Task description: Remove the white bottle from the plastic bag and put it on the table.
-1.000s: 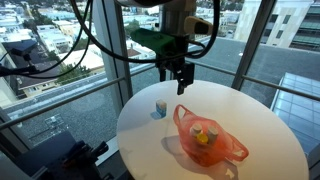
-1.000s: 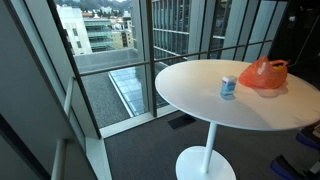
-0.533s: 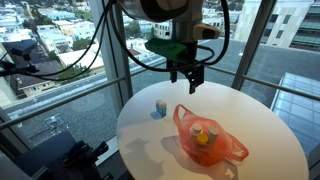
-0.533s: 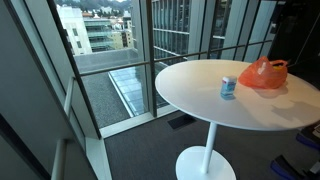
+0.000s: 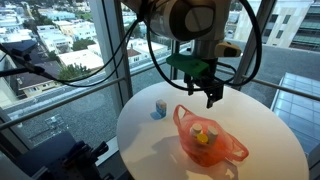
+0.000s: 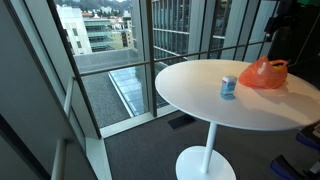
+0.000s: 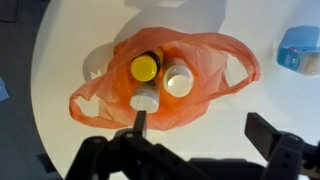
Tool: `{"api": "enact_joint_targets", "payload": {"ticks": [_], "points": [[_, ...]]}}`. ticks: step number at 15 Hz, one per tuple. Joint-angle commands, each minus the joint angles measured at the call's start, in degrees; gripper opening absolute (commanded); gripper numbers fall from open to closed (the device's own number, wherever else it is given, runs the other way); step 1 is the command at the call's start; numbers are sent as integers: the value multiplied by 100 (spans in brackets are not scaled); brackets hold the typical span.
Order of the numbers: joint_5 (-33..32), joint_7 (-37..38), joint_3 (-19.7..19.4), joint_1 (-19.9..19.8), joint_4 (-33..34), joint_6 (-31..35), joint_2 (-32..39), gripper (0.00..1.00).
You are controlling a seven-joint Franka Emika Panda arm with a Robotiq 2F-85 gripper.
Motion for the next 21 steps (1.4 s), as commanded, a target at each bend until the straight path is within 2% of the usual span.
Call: {"api": "enact_joint_targets", "payload": {"ticks": [1, 7, 11, 21], "points": [[15, 116, -78, -173, 402, -60, 459, 100], [143, 59, -150, -452, 606, -5, 924, 100], [161, 284, -206, -538, 719, 142, 1196, 100], [180, 958, -236, -506, 1149, 455, 1918, 100]]}}
